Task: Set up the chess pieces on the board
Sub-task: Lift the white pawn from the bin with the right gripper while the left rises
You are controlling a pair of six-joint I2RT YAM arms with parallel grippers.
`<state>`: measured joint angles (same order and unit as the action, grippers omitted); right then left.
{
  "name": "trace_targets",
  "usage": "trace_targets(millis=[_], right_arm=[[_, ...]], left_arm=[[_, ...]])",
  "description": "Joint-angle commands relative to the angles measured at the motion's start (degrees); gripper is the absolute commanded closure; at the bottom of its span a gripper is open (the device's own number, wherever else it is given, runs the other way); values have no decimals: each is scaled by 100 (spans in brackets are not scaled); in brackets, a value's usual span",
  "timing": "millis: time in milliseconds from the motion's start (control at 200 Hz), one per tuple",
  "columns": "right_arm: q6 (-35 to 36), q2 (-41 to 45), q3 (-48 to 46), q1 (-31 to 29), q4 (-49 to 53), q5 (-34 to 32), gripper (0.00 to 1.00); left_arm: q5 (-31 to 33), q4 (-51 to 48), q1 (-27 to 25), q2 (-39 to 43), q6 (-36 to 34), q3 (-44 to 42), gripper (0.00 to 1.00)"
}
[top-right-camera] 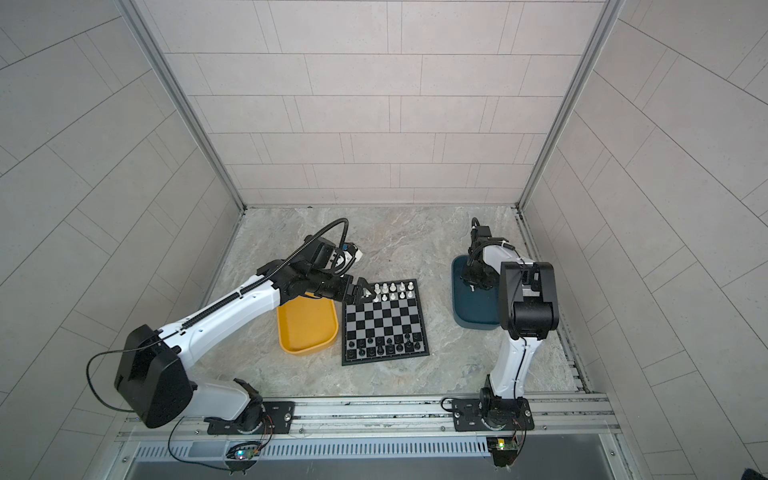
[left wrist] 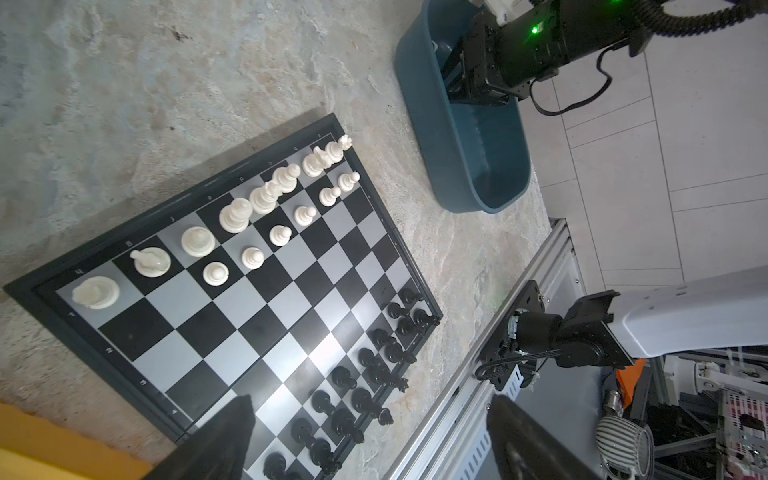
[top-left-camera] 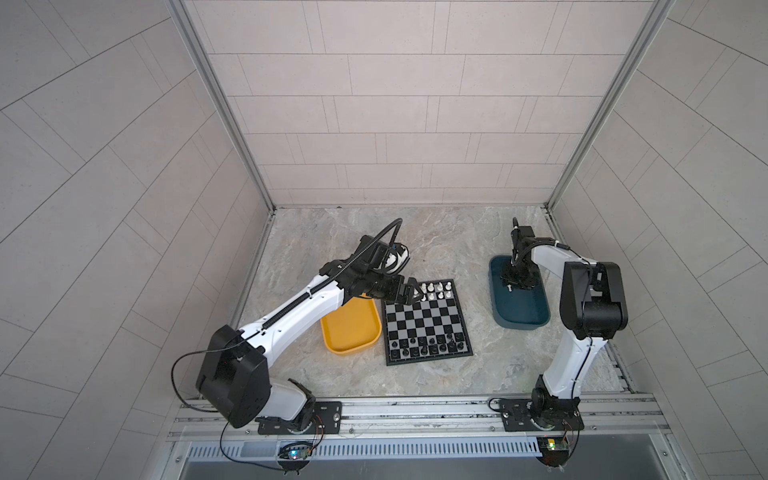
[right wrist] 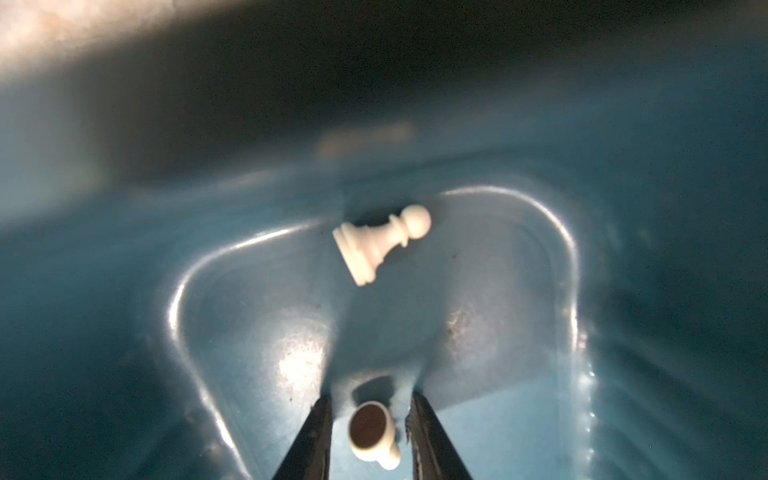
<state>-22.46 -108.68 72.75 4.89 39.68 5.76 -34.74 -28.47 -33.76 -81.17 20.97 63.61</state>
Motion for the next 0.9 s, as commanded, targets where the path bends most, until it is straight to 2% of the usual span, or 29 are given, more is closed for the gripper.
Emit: trace_targets(millis=[0, 280, 545, 736, 896], right_arm=[[54, -158, 37, 21, 122, -187, 71], [-32, -75, -71, 51, 126, -295, 77], [-352, 76, -301, 308, -65, -81, 83], [-819, 289, -492, 514, -230, 401, 92], [-1471, 1129, -808, 632, -505, 978, 95]], left_arm=[[-175, 157, 18, 154, -14, -52, 6], [-114, 140, 16, 169, -1, -48, 6], [-58, 157, 18, 183, 40, -58, 6], [-13, 280, 27, 156, 186, -63, 6], [99, 787, 23, 105, 693, -108, 6]])
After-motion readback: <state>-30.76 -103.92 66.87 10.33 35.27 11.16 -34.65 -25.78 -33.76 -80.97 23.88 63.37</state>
